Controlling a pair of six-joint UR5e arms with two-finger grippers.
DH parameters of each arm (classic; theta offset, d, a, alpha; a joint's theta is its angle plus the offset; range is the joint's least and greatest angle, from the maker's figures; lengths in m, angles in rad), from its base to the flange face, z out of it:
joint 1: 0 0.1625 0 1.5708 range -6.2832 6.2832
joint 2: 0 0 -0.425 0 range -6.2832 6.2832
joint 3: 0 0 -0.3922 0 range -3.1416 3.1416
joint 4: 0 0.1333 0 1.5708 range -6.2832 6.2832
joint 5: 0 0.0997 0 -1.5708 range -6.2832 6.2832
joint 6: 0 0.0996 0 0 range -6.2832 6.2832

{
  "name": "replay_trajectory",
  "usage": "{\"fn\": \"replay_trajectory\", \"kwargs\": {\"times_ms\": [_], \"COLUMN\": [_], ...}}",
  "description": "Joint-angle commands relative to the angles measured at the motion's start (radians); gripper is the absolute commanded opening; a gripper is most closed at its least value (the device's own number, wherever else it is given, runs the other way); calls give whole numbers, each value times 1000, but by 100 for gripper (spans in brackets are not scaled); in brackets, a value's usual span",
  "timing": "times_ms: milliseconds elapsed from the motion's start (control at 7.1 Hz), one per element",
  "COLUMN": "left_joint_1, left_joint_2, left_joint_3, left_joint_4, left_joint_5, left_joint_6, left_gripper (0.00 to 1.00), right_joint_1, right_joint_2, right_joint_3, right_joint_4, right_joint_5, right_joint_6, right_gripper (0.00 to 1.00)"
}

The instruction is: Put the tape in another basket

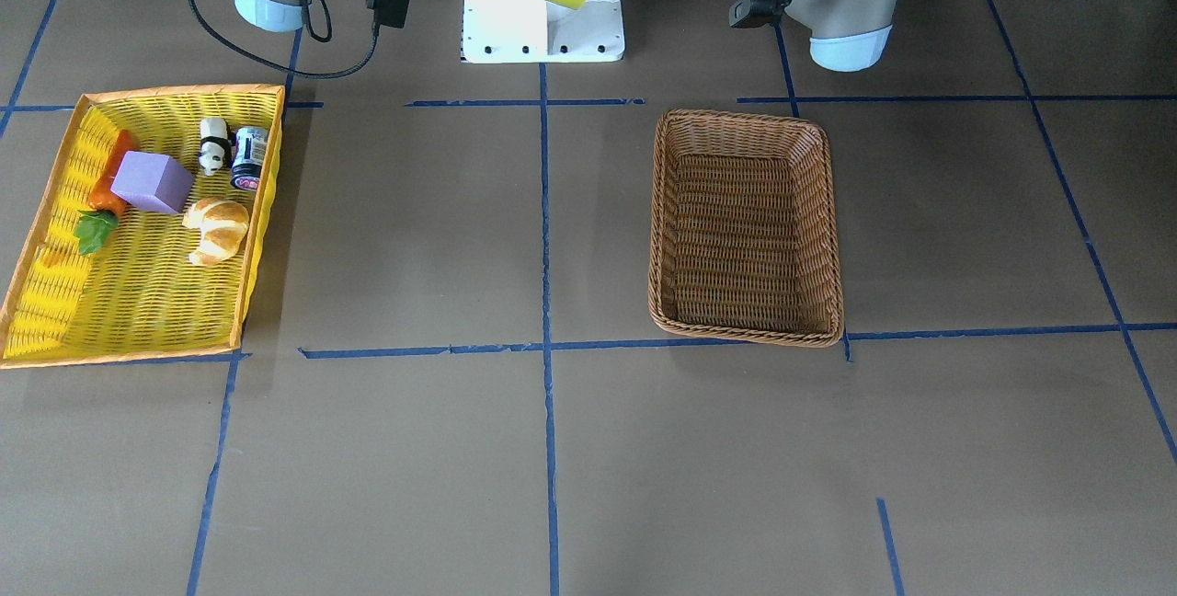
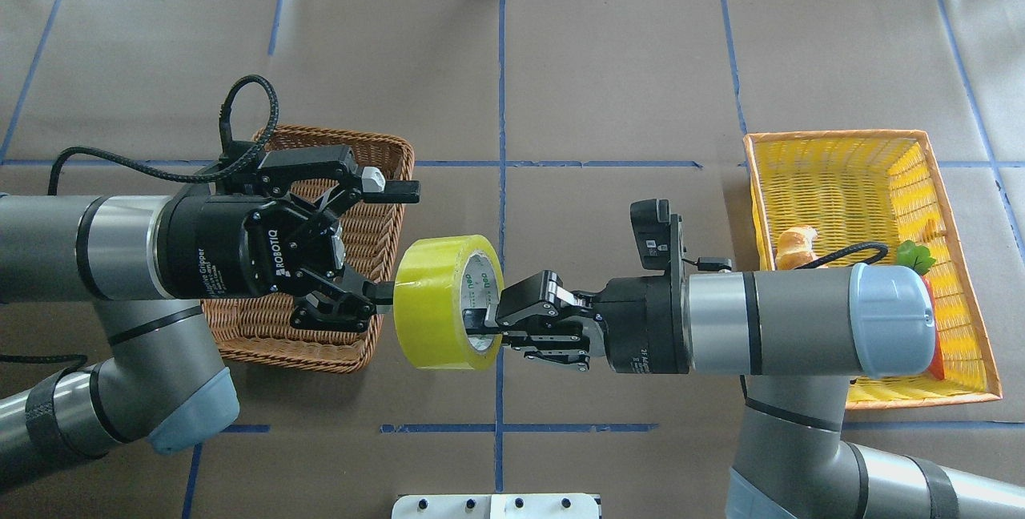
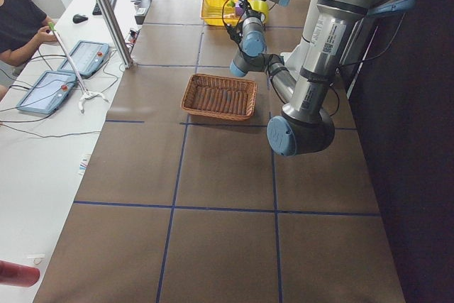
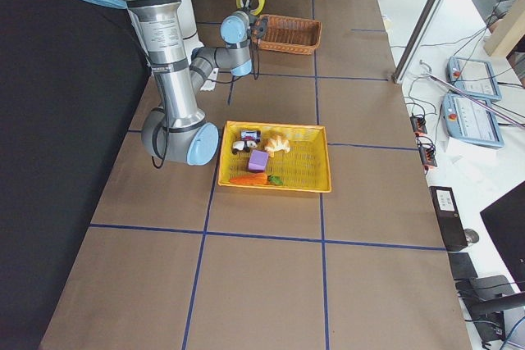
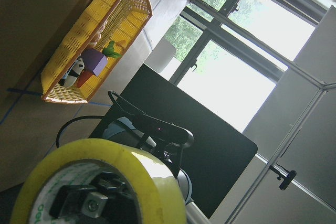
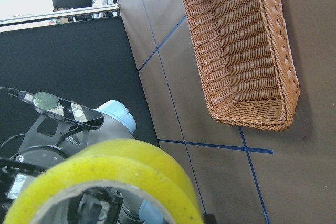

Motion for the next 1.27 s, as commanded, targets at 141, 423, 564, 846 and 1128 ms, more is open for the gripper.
{"fn": "replay_trajectory", "kwargs": {"times_ms": [141, 423, 564, 846, 1128], "left_joint_1": [33, 33, 35, 33, 33], "left_joint_2": [-11, -10, -10, -5, -2], "left_joint_3": [8, 3, 5, 2, 0], "left_joint_4": [2, 2, 2, 2, 2], "left_joint_5": [31, 29, 29, 29, 29], "left_joint_6": [5, 5, 5, 5, 5], "left_gripper": [100, 100, 93, 47, 22], "right_joint_1": [-8, -5, -4, -4, -4], "right_joint_2": [35, 32, 29, 27, 28], "right_joint_3": [-21, -20, -18, -18, -16], "right_joint_4": [0, 3, 3, 5, 10], "right_joint_5": [-4, -2, -1, -1, -8], "right_joint_6": [0, 0, 0, 0, 5], "right_gripper": [3, 3, 3, 14, 99]}}
